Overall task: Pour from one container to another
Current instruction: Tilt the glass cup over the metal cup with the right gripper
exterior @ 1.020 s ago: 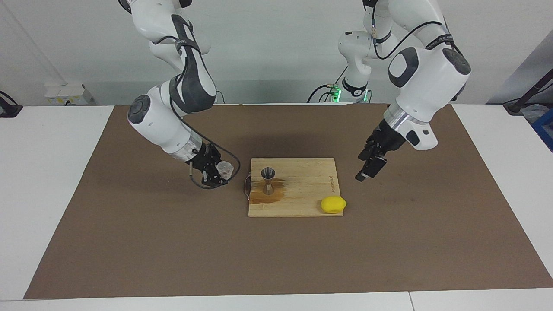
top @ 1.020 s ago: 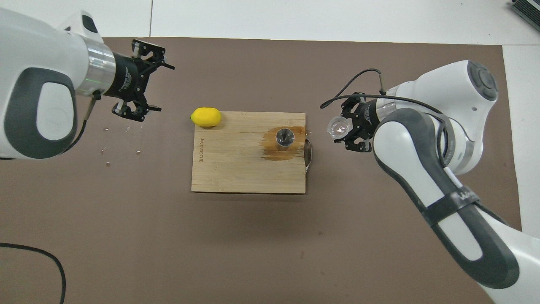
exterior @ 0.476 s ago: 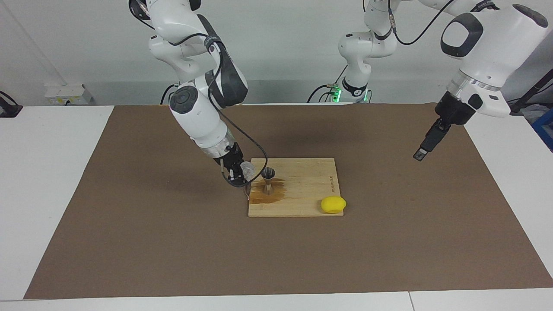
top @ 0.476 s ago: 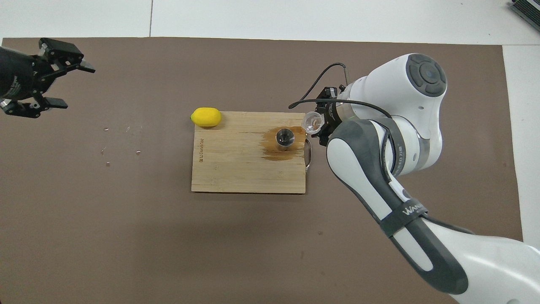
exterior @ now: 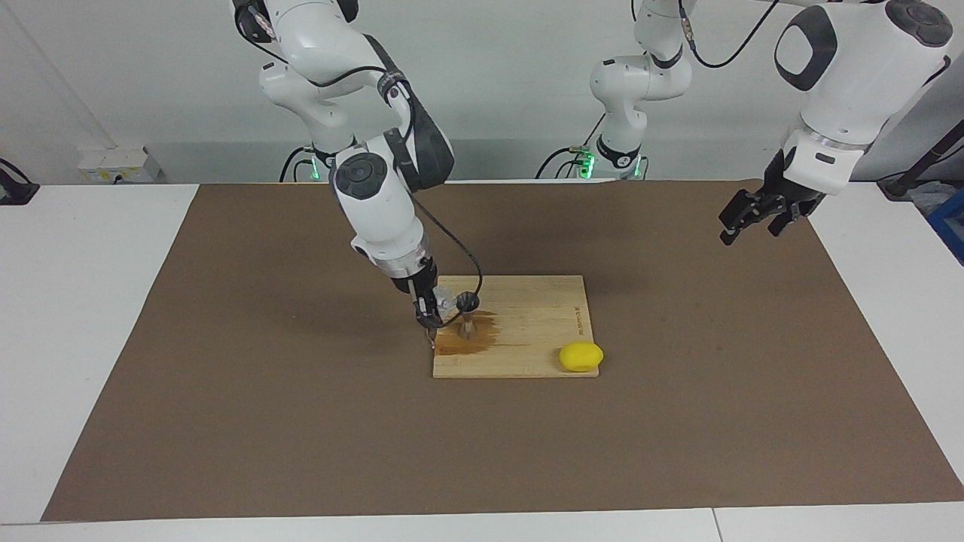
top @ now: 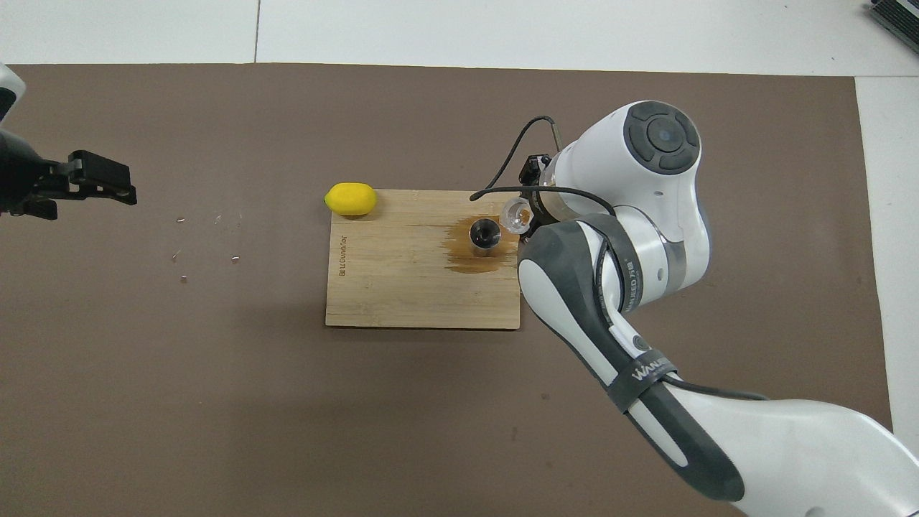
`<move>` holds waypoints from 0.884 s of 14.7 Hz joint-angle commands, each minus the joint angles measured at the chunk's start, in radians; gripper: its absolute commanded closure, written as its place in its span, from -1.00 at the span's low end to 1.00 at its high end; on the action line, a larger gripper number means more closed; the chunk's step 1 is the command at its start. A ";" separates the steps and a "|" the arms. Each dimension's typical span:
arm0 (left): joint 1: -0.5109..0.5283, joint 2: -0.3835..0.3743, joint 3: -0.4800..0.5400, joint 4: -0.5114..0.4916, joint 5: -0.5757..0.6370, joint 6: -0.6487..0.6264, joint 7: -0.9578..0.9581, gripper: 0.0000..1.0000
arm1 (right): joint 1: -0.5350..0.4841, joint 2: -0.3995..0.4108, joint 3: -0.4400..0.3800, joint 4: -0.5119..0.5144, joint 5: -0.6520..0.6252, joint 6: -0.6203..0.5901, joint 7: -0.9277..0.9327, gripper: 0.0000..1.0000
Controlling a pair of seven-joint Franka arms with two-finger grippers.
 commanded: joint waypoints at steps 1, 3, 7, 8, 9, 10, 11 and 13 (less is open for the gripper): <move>-0.025 -0.098 0.004 -0.060 0.030 -0.094 0.097 -1.00 | 0.011 0.014 0.000 0.034 -0.057 -0.001 0.027 1.00; -0.022 -0.106 0.002 -0.069 0.030 -0.091 0.120 -1.00 | 0.020 0.014 0.000 0.034 -0.082 -0.001 0.029 1.00; 0.007 -0.100 -0.010 -0.028 0.032 -0.128 0.174 -1.00 | 0.052 0.012 0.002 0.032 -0.158 -0.009 0.035 1.00; 0.010 -0.099 -0.010 -0.026 0.029 -0.118 0.169 -1.00 | 0.057 0.010 0.002 0.032 -0.180 -0.015 0.035 1.00; 0.012 -0.108 -0.013 -0.044 0.026 -0.095 0.165 -1.00 | 0.061 0.009 0.002 0.032 -0.192 -0.021 0.035 1.00; 0.026 -0.115 -0.018 -0.081 0.026 -0.048 0.166 -1.00 | 0.072 0.009 0.002 0.032 -0.205 -0.024 0.035 1.00; 0.047 -0.125 -0.028 -0.095 0.026 -0.030 0.166 -1.00 | 0.077 0.007 0.000 0.034 -0.215 -0.025 0.035 1.00; 0.086 -0.125 -0.067 -0.095 0.024 -0.032 0.164 -1.00 | 0.093 0.007 0.000 0.032 -0.238 -0.027 0.036 1.00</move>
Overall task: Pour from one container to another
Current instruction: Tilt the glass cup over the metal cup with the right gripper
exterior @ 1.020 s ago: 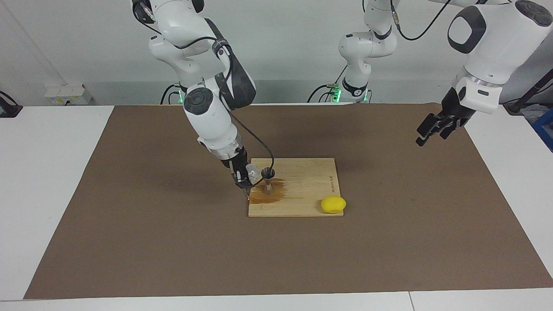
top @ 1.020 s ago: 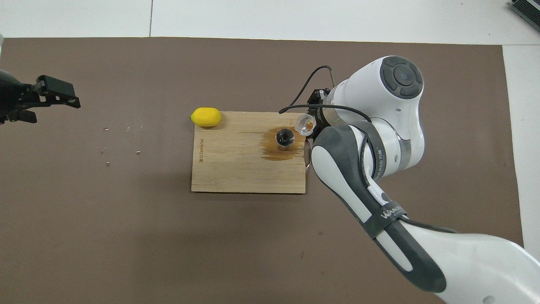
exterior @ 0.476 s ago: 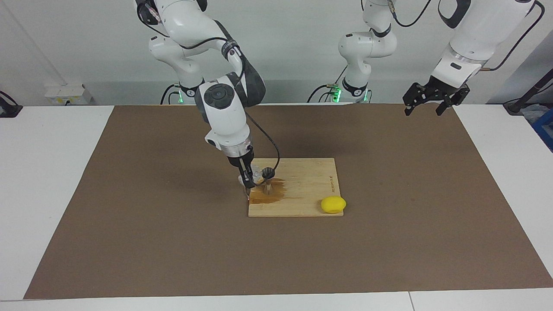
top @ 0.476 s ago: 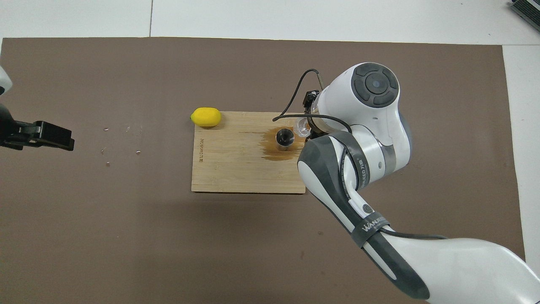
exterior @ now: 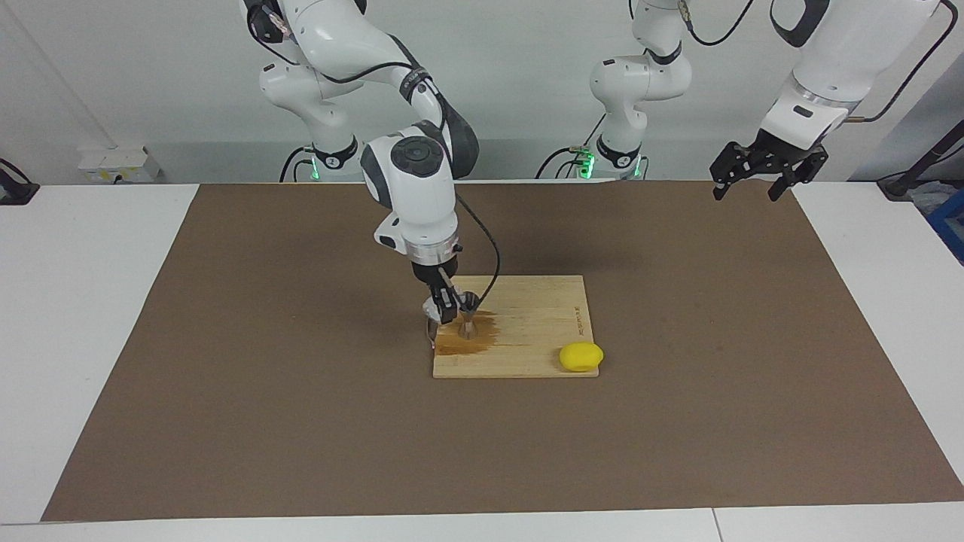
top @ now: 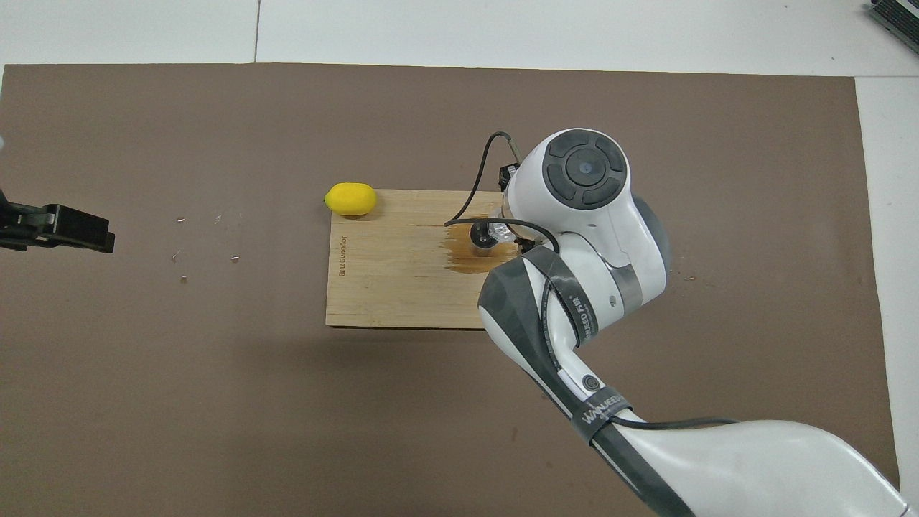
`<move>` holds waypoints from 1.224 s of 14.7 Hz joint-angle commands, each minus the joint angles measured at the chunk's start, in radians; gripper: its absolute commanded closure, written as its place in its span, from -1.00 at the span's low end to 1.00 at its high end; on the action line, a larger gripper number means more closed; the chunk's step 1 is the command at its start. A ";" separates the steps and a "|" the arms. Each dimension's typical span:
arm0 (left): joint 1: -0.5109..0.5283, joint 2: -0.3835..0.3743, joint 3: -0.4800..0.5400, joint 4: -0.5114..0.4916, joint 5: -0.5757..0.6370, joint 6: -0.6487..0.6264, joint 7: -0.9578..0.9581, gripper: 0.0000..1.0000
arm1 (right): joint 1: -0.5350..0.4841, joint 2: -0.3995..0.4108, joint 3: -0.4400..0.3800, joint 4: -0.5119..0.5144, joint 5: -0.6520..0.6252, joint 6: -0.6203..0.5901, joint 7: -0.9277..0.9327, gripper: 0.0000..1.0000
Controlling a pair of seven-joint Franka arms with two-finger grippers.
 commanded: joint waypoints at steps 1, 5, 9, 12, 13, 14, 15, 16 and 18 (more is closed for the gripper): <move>0.046 -0.032 -0.045 -0.043 0.012 0.031 0.009 -1.00 | 0.018 0.005 0.000 0.020 -0.056 -0.020 0.032 1.00; 0.030 -0.032 -0.043 -0.045 0.012 0.026 0.007 -1.00 | 0.037 0.003 -0.003 0.020 -0.108 -0.032 0.032 1.00; 0.025 -0.029 -0.043 -0.037 0.010 0.008 0.009 -1.00 | 0.038 0.002 0.000 0.022 -0.175 -0.042 0.035 1.00; 0.025 -0.035 -0.042 -0.048 0.010 0.005 0.010 -1.00 | 0.040 0.002 0.000 0.023 -0.195 -0.042 0.041 1.00; 0.025 -0.037 -0.042 -0.049 0.010 0.003 0.009 -1.00 | 0.040 0.002 0.000 0.023 -0.201 -0.042 0.041 1.00; 0.025 -0.037 -0.042 -0.049 0.010 0.003 0.010 -1.00 | 0.040 0.000 0.000 0.023 -0.202 -0.042 0.041 1.00; 0.025 -0.038 -0.042 -0.051 0.010 0.003 0.010 -1.00 | 0.040 0.000 0.000 0.023 -0.203 -0.042 0.041 1.00; 0.025 -0.038 -0.042 -0.049 0.010 0.005 0.010 -1.00 | 0.044 0.000 -0.001 0.023 -0.205 -0.042 0.042 1.00; 0.025 -0.038 -0.043 -0.049 0.010 0.006 0.010 -1.00 | 0.055 0.000 -0.001 0.023 -0.226 -0.042 0.047 1.00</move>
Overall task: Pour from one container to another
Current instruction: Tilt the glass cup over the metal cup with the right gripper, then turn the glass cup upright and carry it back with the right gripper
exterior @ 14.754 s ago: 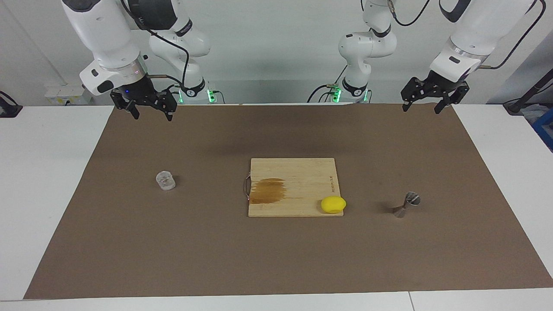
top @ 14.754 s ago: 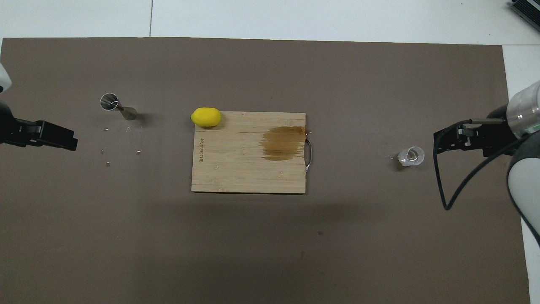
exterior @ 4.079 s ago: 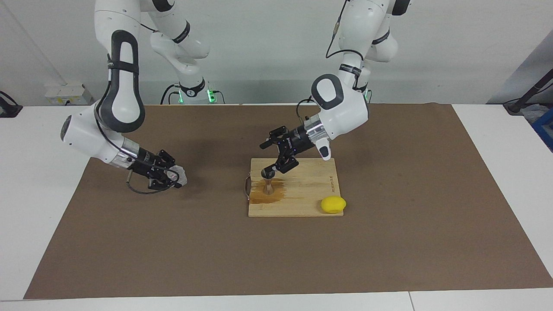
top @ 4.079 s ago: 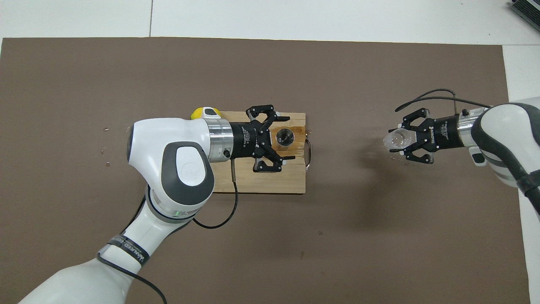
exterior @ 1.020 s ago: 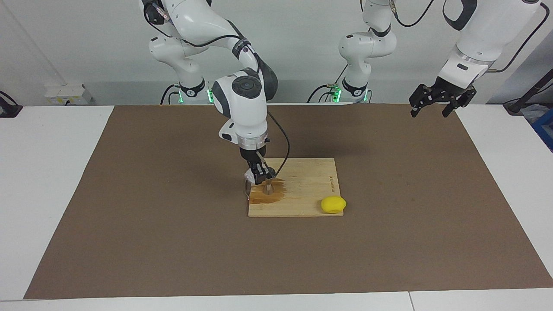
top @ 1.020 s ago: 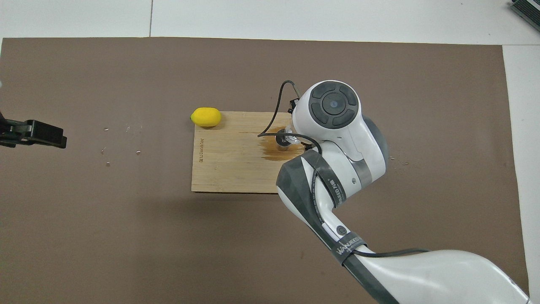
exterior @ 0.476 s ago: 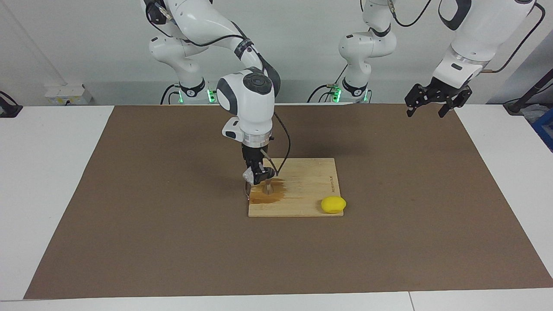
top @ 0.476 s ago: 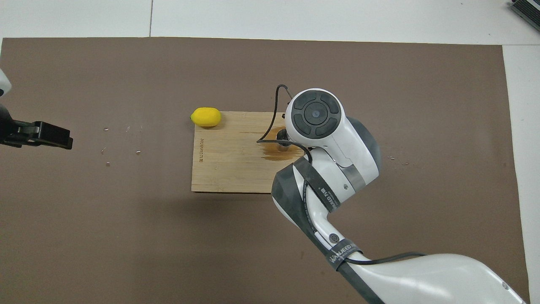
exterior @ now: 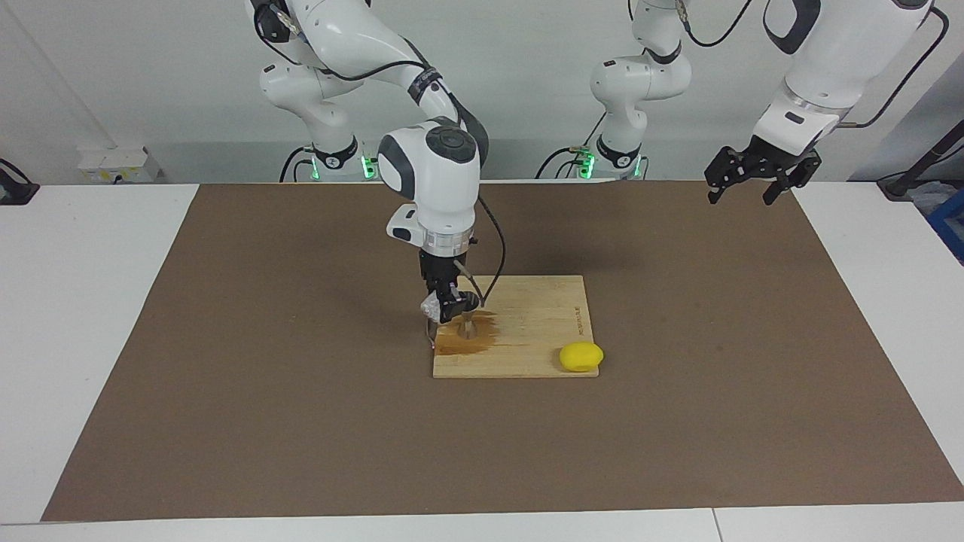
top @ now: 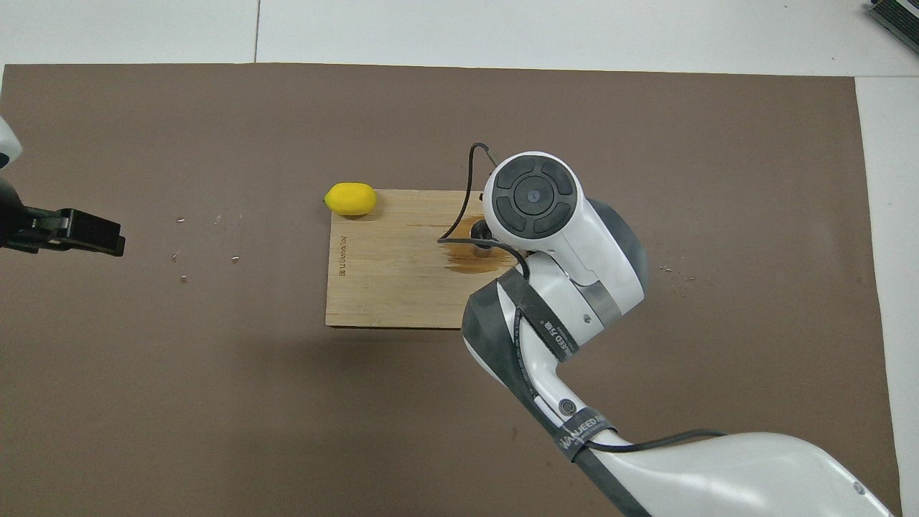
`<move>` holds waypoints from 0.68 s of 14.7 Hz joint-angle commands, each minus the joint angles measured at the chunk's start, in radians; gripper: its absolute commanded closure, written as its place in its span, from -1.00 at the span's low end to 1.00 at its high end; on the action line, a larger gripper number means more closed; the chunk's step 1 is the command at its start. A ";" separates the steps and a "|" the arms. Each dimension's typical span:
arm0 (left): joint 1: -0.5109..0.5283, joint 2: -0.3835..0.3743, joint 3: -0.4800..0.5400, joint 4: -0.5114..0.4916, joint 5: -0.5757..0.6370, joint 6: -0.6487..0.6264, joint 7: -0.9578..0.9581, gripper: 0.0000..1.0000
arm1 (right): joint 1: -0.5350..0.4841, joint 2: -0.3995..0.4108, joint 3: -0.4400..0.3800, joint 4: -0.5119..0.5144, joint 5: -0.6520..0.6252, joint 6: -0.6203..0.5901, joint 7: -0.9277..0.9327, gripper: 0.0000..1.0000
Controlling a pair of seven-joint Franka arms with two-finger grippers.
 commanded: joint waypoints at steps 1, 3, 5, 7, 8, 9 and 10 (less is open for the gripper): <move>-0.002 -0.032 -0.001 -0.033 0.010 0.004 0.010 -1.00 | 0.017 0.000 -0.001 0.015 -0.056 -0.021 0.046 1.00; -0.003 -0.032 -0.004 -0.031 0.010 0.010 0.012 -1.00 | 0.017 0.000 -0.001 0.015 -0.061 -0.018 0.052 1.00; -0.003 -0.032 -0.004 -0.033 0.010 0.012 0.013 -1.00 | 0.017 0.000 -0.001 0.015 -0.078 -0.016 0.059 1.00; -0.005 -0.032 -0.004 -0.031 0.010 0.010 0.010 -1.00 | 0.017 0.000 0.000 0.015 -0.086 -0.015 0.059 1.00; -0.008 -0.034 -0.003 -0.033 0.010 0.000 0.012 -1.00 | 0.017 0.000 0.000 0.015 -0.086 -0.015 0.059 1.00; -0.002 -0.034 -0.003 -0.031 0.010 0.001 0.012 -1.00 | 0.017 0.000 -0.001 0.015 -0.086 -0.015 0.060 1.00; 0.006 -0.034 0.000 -0.031 0.010 0.003 0.012 -1.00 | 0.017 0.000 0.000 0.017 -0.090 -0.015 0.066 1.00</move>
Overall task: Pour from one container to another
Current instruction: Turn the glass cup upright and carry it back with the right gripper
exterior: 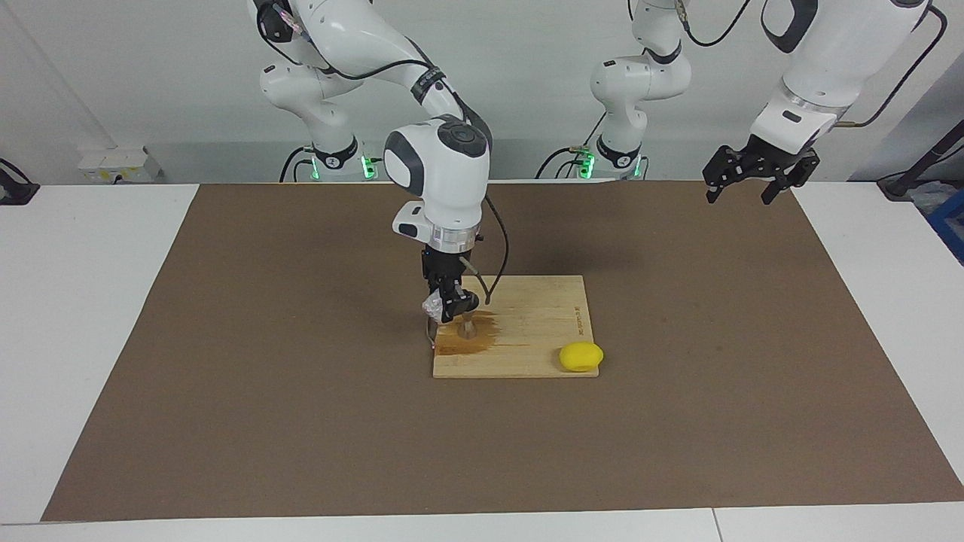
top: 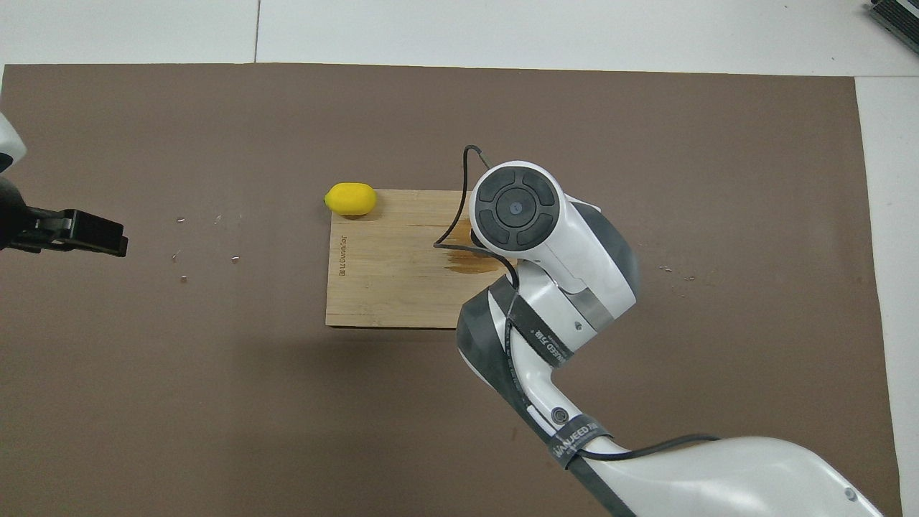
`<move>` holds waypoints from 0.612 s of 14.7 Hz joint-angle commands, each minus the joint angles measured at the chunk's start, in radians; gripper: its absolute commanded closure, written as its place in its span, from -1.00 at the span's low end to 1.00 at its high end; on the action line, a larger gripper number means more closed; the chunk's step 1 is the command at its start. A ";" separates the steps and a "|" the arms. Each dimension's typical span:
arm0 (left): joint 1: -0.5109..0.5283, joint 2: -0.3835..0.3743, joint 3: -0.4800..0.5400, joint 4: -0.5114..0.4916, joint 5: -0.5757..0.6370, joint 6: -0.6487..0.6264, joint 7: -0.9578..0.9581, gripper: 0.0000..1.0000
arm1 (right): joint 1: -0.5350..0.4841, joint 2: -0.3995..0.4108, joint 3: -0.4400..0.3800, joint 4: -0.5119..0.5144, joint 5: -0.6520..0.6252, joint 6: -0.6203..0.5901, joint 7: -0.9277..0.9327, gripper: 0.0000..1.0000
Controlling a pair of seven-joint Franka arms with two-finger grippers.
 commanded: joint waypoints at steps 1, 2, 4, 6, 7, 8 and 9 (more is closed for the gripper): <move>0.008 -0.032 0.005 -0.033 0.010 0.001 0.011 -1.00 | 0.004 0.000 0.001 0.020 -0.034 -0.017 0.042 1.00; 0.009 -0.032 0.008 -0.031 0.010 0.001 0.011 -1.00 | 0.004 0.002 0.002 0.031 -0.034 -0.019 0.042 1.00; 0.006 -0.032 0.007 -0.031 0.010 0.001 0.011 -1.00 | 0.003 0.002 0.004 0.034 -0.025 -0.022 0.047 1.00; 0.002 -0.032 0.007 -0.031 0.010 0.001 0.011 -1.00 | 0.001 0.002 0.004 0.037 -0.014 -0.024 0.047 1.00; 0.002 -0.032 0.007 -0.031 0.010 0.001 0.011 -1.00 | -0.004 0.002 0.005 0.038 -0.011 -0.024 0.047 1.00; 0.002 -0.032 0.007 -0.031 0.010 0.001 0.011 -1.00 | -0.007 0.002 0.005 0.040 -0.006 -0.024 0.047 1.00; 0.003 -0.032 0.007 -0.031 0.010 0.001 0.011 -1.00 | -0.010 0.002 0.005 0.040 0.017 -0.024 0.047 1.00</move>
